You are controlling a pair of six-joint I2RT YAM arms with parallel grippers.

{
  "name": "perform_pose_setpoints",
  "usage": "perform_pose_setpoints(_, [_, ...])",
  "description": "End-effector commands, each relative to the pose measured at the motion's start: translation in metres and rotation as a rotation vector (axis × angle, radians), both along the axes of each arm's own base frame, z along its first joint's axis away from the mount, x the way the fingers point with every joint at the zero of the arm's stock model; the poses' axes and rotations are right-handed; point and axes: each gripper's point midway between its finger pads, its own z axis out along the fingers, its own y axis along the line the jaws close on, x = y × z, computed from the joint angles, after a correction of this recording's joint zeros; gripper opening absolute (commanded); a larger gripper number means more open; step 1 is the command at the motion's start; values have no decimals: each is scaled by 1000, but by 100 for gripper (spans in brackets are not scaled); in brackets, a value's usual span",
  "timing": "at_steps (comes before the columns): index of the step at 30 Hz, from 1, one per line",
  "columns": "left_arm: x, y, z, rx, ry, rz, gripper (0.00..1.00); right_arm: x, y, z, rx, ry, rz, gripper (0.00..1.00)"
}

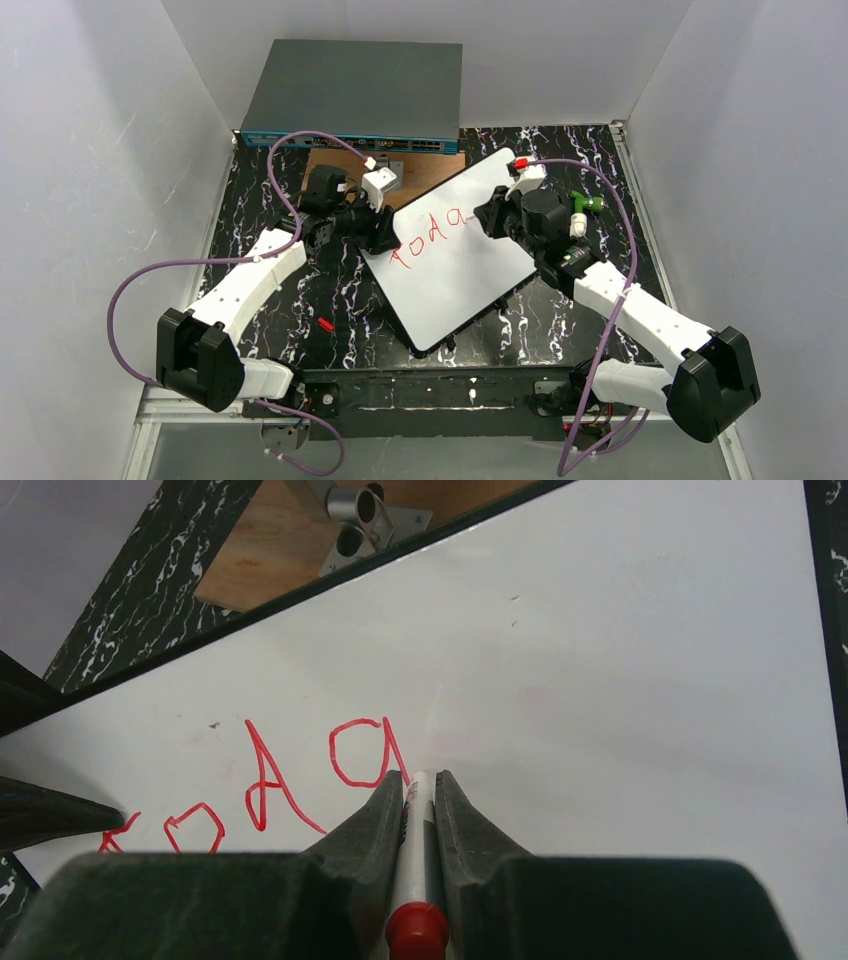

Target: Write a sentence on the whiteboard

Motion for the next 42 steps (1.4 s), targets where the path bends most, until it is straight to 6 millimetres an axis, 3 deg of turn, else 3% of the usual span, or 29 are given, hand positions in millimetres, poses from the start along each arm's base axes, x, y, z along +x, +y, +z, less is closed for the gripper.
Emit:
perform_pose_setpoints(1, [-23, -4, -5, 26, -22, -122, 0, 11, -3, 58, 37, -154, -21, 1])
perform_pose_setpoints(7, [-24, -4, -4, 27, -23, -120, 0, 26, -7, 68, 39, -180, -63, 1])
perform_pose_setpoints(16, [-26, -2, -5, 28, -22, -122, 0, 43, 3, 67, 40, -167, -43, 1])
perform_pose_setpoints(34, [-25, -3, -4, 28, -25, -121, 0, 15, -15, 6, -31, -46, -46, 1])
perform_pose_setpoints(42, [-25, -3, -4, 24, -25, -123, 0, 27, -25, 20, -59, -85, -87, 1])
